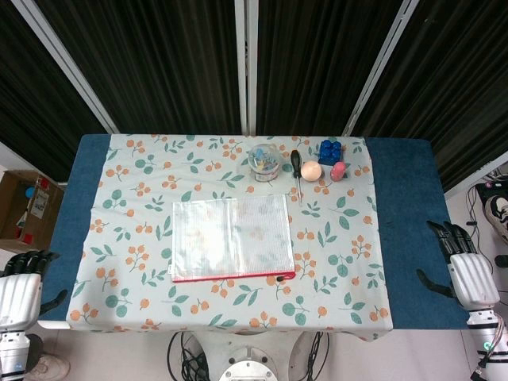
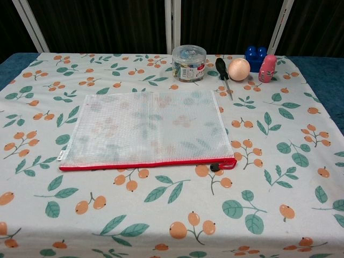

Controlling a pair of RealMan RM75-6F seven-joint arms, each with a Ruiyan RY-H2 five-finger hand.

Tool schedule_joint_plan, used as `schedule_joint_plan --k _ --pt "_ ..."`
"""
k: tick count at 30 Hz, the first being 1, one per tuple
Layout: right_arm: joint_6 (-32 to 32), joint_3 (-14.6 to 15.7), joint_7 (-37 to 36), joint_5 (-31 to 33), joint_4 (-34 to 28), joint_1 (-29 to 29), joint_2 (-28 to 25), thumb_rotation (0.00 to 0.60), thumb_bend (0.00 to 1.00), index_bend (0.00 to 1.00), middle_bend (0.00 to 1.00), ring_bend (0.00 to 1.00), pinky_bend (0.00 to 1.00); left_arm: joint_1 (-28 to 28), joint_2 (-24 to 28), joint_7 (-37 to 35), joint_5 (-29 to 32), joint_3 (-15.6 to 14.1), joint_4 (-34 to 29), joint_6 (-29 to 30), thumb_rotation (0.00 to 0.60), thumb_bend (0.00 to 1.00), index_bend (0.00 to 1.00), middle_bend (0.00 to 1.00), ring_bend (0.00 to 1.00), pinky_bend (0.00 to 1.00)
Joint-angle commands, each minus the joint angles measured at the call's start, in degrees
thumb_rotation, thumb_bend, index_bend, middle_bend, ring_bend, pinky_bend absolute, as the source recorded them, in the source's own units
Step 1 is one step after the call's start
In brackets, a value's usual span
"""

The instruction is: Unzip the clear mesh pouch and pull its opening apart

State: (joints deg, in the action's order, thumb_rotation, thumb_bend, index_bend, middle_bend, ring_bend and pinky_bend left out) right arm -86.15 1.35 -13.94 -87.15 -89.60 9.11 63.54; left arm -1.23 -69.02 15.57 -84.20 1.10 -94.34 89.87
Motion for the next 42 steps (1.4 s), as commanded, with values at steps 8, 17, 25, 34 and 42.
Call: schedule_joint_plan --k 8,17,25,34,42 --pt "0.3 -1.1 -0.9 -1.3 -0.1 -0.1 -0.9 0.6 0.2 0.0 0.11 0.0 0.0 -2.8 -0.7 2.9 -3.0 0.9 -2.3 -1.8 0.6 0.13 0.27 0.25 0.19 0.19" --pt "2.8 -2.8 -0.5 -3.7 -0.5 2.8 -1.2 0.6 0.19 0.0 0.11 0.0 0.0 -17.0 -7.1 4.7 -11.7 3.5 -6.9 -16.7 0.6 0.13 0.27 0.25 0.19 0.19" --pt "5.8 -3.8 0.6 -4.1 -2.1 5.0 -2.2 0.6 0.19 0.0 0.11 0.0 0.0 -32.9 -20.3 6.9 -4.8 9.7 -1.4 -36.1 0.6 0.13 0.27 0.24 0.19 0.19" --pt "6.4 -3.7 0.2 -3.0 -1.9 4.6 -2.3 0.6 0.19 0.0 0.11 0.0 0.0 -41.5 -32.2 12.0 4.5 11.8 9.2 -43.9 0.6 0.13 0.27 0.23 0.18 0.19" --pt "6.3 -3.7 -0.3 -2.5 -1.5 4.0 -2.2 0.6 0.19 0.0 0.11 0.0 0.0 -44.3 -37.4 13.4 9.0 11.3 15.3 -44.2 0.6 0.13 0.27 0.22 0.18 0.19"
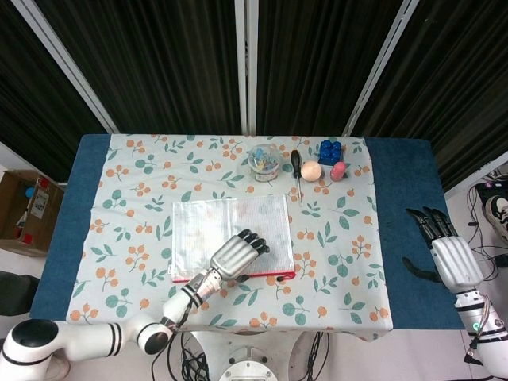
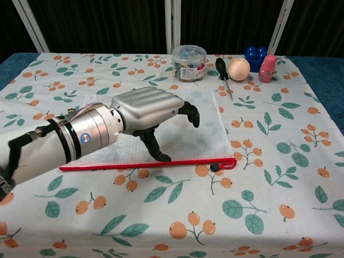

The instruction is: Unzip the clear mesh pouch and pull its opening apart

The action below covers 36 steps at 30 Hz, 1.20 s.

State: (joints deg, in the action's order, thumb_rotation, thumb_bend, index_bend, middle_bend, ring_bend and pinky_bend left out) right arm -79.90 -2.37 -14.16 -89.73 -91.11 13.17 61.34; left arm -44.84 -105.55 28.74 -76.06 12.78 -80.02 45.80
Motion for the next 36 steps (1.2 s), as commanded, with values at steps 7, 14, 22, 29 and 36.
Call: schedule_joint_plan --k 7,14,22,29,36 --pt "0.4 -0.1 0.0 0.2 0.1 -0.1 0.0 0.6 0.19 0.0 0.11 0.0 0.0 -1.4 -2.4 -0.2 1.7 -1.6 2.0 1.2 0.6 0.13 0.27 0.22 0.18 0.19" --pt "0.7 -0.3 -0.1 0.4 0.0 -0.1 0.1 0.6 0.19 0.0 0.11 0.0 0.0 -2.8 -4.3 -1.9 4.2 -0.9 6.4 0.9 0.6 0.13 0.27 0.22 0.18 0.19" --pt "1.1 -0.4 -0.4 0.6 0.1 0.0 -0.1 0.6 0.19 0.0 0.11 0.0 0.0 -1.9 -2.8 -4.2 6.1 0.2 10.5 3.7 0.6 0.13 0.28 0.22 0.18 0.19" --pt "1.2 -0.4 -0.2 0.2 -0.2 0.1 0.0 0.6 0.19 0.0 0.11 0.0 0.0 -1.5 -0.7 -8.2 3.4 -1.1 8.3 5.3 0.6 0.13 0.33 0.23 0.18 0.19" --pt "1.4 -0.4 0.4 0.2 -0.7 0.2 -0.1 0.6 0.19 0.0 0.11 0.0 0.0 -5.0 -3.3 -11.6 -0.9 -2.5 9.5 3.1 0.6 0.23 0.4 0.23 0.18 0.19"
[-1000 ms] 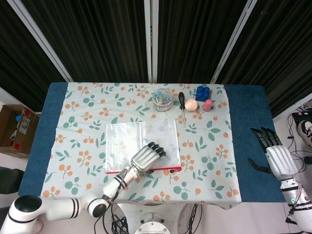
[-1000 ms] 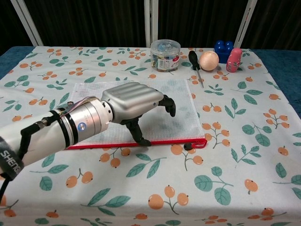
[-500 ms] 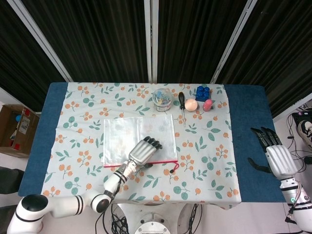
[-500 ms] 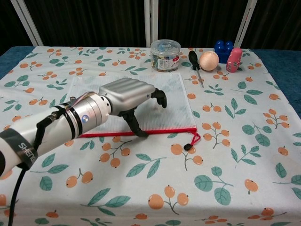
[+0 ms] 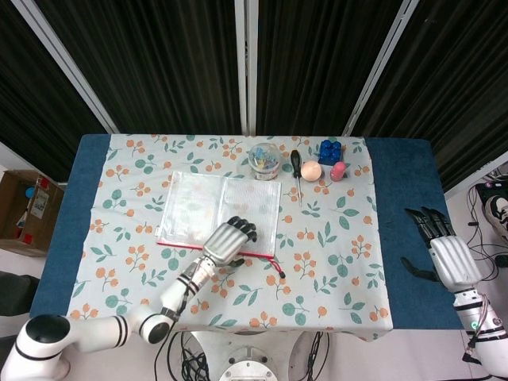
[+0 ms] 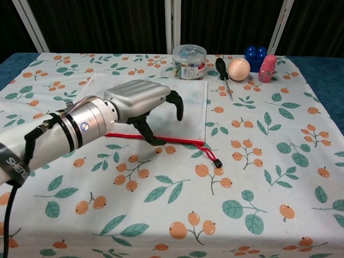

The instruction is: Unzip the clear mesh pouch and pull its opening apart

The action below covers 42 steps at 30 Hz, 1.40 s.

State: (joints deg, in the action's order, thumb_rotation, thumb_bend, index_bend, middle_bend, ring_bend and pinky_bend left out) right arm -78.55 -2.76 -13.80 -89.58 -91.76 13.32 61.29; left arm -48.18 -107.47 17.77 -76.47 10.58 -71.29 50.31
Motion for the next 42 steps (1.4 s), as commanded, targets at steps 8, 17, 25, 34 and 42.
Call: schedule_joint_plan --k 8,17,25,34,42 --pt "0.2 -0.2 -0.1 1.0 0.0 -0.3 -0.1 0.6 0.19 0.0 0.11 0.0 0.0 -6.1 -5.7 1.8 0.8 0.9 4.5 -5.4 0.6 0.33 0.45 0.23 0.18 0.19" --pt "-0.1 -0.4 -0.9 1.0 0.4 -0.5 -0.2 0.6 0.19 0.0 0.1 0.0 0.0 -8.4 -8.9 6.9 4.1 1.9 7.1 -6.1 0.6 0.34 0.48 0.23 0.18 0.19" --pt "0.2 -0.3 -1.6 0.9 0.9 -0.5 -0.1 0.6 0.19 0.0 0.1 0.0 0.0 -8.1 -9.7 10.0 5.1 1.3 6.2 -4.2 0.6 0.33 0.49 0.23 0.18 0.19" --pt "0.2 -0.3 -1.8 0.8 0.8 -0.5 -0.2 0.6 0.19 0.0 0.1 0.0 0.0 -8.4 -10.6 12.1 6.3 0.6 6.4 -4.0 0.6 0.32 0.5 0.23 0.18 0.19" --pt "0.2 -0.3 -2.0 0.8 0.6 -0.6 -0.3 0.6 0.19 0.0 0.1 0.0 0.0 -8.4 -11.2 13.1 6.9 0.2 7.1 -3.8 0.6 0.31 0.56 0.23 0.18 0.19"
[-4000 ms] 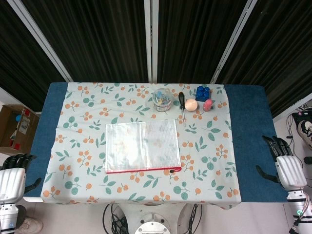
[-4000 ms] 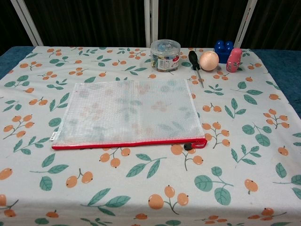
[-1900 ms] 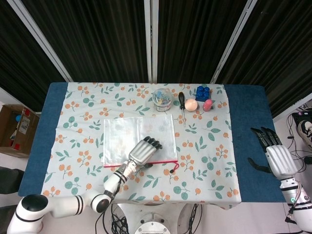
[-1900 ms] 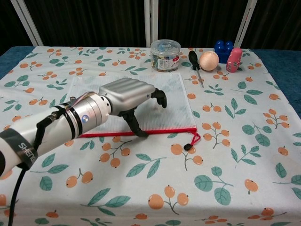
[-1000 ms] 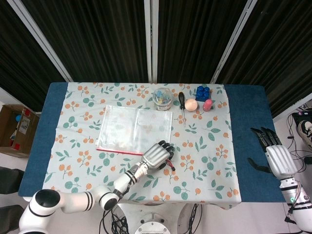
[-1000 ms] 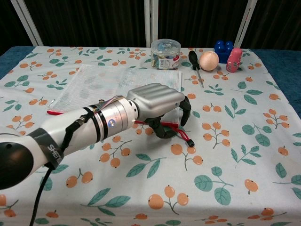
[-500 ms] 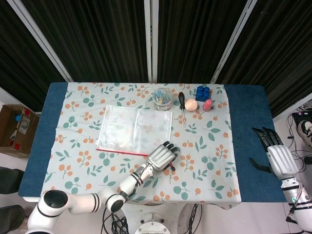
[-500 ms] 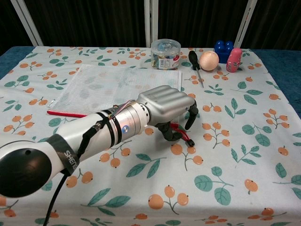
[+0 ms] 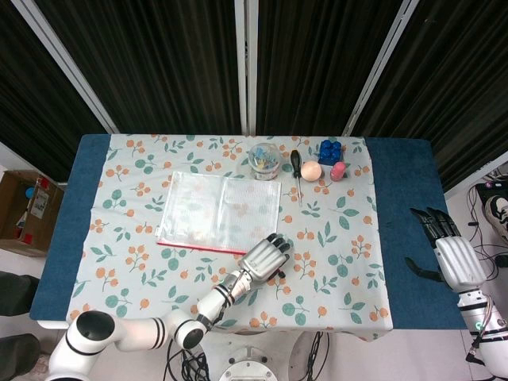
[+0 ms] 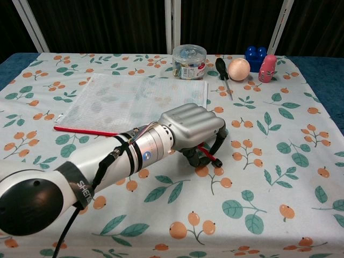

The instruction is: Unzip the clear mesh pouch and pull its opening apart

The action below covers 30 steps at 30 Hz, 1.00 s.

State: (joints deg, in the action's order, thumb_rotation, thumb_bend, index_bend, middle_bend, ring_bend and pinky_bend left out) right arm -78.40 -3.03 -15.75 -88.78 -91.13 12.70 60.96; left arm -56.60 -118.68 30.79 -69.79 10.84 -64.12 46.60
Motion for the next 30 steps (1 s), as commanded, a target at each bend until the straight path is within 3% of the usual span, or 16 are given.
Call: schedule_joint_plan --k 1,7,10,22,30 --pt "0.0 0.0 0.0 0.0 0.0 0.0 0.0 0.6 0.19 0.0 0.1 0.0 0.0 0.1 0.0 0.1 0.3 -0.1 -0.1 -0.1 0.6 0.31 0.57 0.23 0.18 0.19" --pt "0.0 -0.1 -0.2 -0.3 -0.2 0.2 -0.1 0.6 0.19 0.0 0.1 0.0 0.0 0.6 0.2 -0.3 0.4 0.0 -0.8 0.9 0.6 0.38 0.64 0.24 0.18 0.19" --pt "-0.2 -0.2 -0.1 -0.6 -0.4 0.3 -0.3 0.6 0.19 0.0 0.1 0.0 0.0 2.0 0.5 -1.3 -0.5 0.1 -2.0 4.3 0.6 0.43 0.66 0.25 0.18 0.19" --pt "1.7 -2.1 2.3 -5.5 -4.2 5.1 -2.2 0.6 0.19 0.0 0.1 0.0 0.0 13.9 3.8 -5.4 -9.1 0.1 -10.5 30.4 0.6 0.45 0.69 0.31 0.2 0.19" --pt "12.4 -6.6 7.3 -7.7 -9.7 16.6 -2.2 0.6 0.19 0.06 0.12 0.0 0.0 19.7 7.5 -2.9 -13.8 -0.1 -17.1 41.4 0.6 0.46 0.73 0.55 0.42 0.43"
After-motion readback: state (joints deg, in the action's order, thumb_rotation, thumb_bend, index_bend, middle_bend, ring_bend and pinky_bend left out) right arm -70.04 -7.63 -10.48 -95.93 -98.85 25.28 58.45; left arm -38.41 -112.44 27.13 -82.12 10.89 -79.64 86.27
